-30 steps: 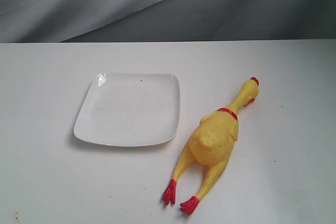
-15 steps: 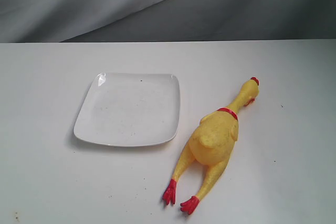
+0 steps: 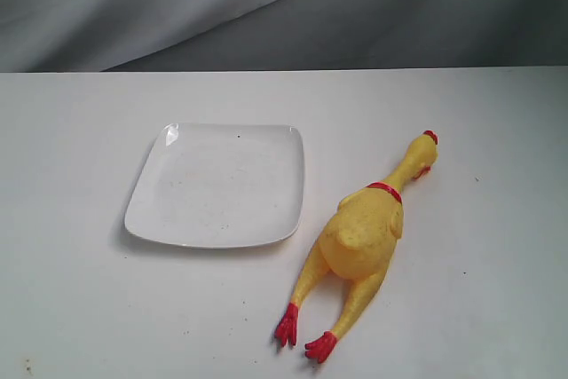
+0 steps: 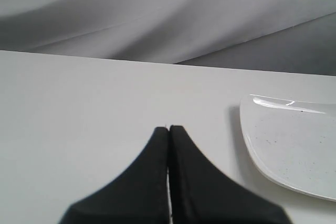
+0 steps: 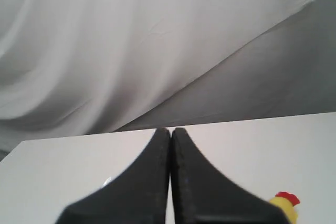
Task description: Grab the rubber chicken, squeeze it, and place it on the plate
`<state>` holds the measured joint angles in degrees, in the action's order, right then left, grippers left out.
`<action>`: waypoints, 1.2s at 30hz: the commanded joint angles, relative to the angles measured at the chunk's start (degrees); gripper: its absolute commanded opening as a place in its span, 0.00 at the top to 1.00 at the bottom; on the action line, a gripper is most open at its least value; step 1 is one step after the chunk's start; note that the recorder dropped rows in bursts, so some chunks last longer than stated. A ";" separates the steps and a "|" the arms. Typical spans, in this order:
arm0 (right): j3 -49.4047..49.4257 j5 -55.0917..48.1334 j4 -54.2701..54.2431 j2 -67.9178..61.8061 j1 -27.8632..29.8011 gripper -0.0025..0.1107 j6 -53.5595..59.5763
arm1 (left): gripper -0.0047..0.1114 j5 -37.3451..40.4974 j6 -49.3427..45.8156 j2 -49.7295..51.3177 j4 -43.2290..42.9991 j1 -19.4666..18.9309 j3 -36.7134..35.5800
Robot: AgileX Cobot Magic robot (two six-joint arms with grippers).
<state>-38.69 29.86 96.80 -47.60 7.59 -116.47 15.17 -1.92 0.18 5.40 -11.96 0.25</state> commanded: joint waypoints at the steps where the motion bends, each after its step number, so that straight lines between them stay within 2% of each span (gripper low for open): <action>1: -9.71 3.25 3.15 -9.81 0.44 0.98 -2.09 | 0.96 0.15 -0.13 -0.18 -0.08 -0.11 -0.25; 7: -18.83 1.04 3.15 -18.76 0.44 0.98 12.07 | 0.96 0.15 -0.13 -0.18 -0.08 -0.11 -0.25; 10: -20.48 -5.89 3.15 -20.55 0.44 0.98 24.98 | 0.96 0.15 0.09 -0.18 -0.08 -0.11 -0.25; 14: -20.33 -23.58 3.15 -20.85 0.33 0.98 47.09 | 0.96 0.15 0.09 -0.18 -0.08 -0.11 -0.25; 17: -20.44 -36.36 3.15 -20.85 0.33 0.98 57.50 | 0.96 0.15 0.09 -0.18 -0.08 -0.11 -0.25; 24: -23.83 -58.29 2.15 -23.22 0.33 0.98 75.61 | 0.96 0.15 -0.14 -0.18 -0.08 -0.11 -0.25; 27: -29.80 -62.01 -18.42 -27.01 0.33 0.98 88.68 | 0.96 0.15 -0.14 -0.18 -0.08 -0.11 -0.25; 30: -38.26 -67.35 -51.19 -31.81 0.33 0.98 105.94 | 0.96 0.15 -0.14 -0.18 -0.08 -0.11 -0.25; 32: -44.34 -74.62 -68.16 -36.28 0.33 0.98 117.24 | 0.96 0.15 -0.14 -0.18 -0.08 -0.11 -0.25; 36: -53.13 -89.34 -86.00 -45.30 0.33 0.98 122.25 | 0.96 0.15 0.09 -0.18 -0.08 -0.11 -0.25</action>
<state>-86.93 -49.44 24.18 -87.40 7.62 0.92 15.17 -1.92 0.18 5.40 -11.96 0.25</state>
